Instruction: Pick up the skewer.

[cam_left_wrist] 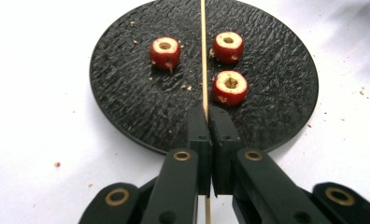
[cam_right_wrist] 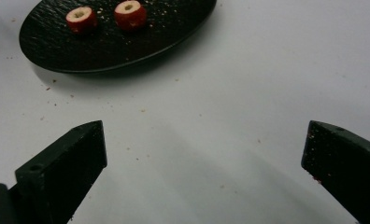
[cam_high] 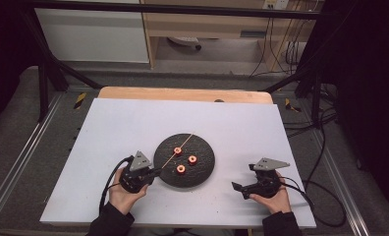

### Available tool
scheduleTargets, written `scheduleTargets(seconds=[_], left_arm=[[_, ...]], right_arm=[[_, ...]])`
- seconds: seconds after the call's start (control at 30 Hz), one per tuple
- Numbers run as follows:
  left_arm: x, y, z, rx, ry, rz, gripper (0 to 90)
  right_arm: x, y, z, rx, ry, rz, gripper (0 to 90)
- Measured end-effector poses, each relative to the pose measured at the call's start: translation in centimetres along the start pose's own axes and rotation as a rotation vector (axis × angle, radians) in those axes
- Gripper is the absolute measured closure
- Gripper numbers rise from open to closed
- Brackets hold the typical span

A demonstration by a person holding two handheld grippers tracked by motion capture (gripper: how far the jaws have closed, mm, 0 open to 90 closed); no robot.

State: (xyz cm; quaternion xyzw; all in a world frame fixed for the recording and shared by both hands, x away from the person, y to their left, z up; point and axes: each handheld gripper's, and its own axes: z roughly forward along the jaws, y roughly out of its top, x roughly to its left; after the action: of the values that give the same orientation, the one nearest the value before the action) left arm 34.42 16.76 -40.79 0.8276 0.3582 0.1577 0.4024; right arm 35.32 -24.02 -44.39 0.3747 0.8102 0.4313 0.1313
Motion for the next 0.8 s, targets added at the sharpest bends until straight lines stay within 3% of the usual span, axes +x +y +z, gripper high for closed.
scheduleTargets(seconds=[0.3, 0.63, 0.8], left_arm=[[1.0, -1.7, -1.6, -0.047, 0.003, -0.022, 88.2], [1.8, -3.7, -2.6, -0.059, -0.005, -0.040, 88.2], [1.8, -4.2, -2.7, -0.067, -0.010, -0.030, 88.2]], right_arm=[[1.3, 2.3, 1.1, 0.030, -0.001, -0.025, 1.4], [2.0, 5.9, 2.4, 0.080, -0.007, -0.022, 2.4], [2.5, 7.3, 3.2, 0.099, -0.003, -0.025, 2.9]])
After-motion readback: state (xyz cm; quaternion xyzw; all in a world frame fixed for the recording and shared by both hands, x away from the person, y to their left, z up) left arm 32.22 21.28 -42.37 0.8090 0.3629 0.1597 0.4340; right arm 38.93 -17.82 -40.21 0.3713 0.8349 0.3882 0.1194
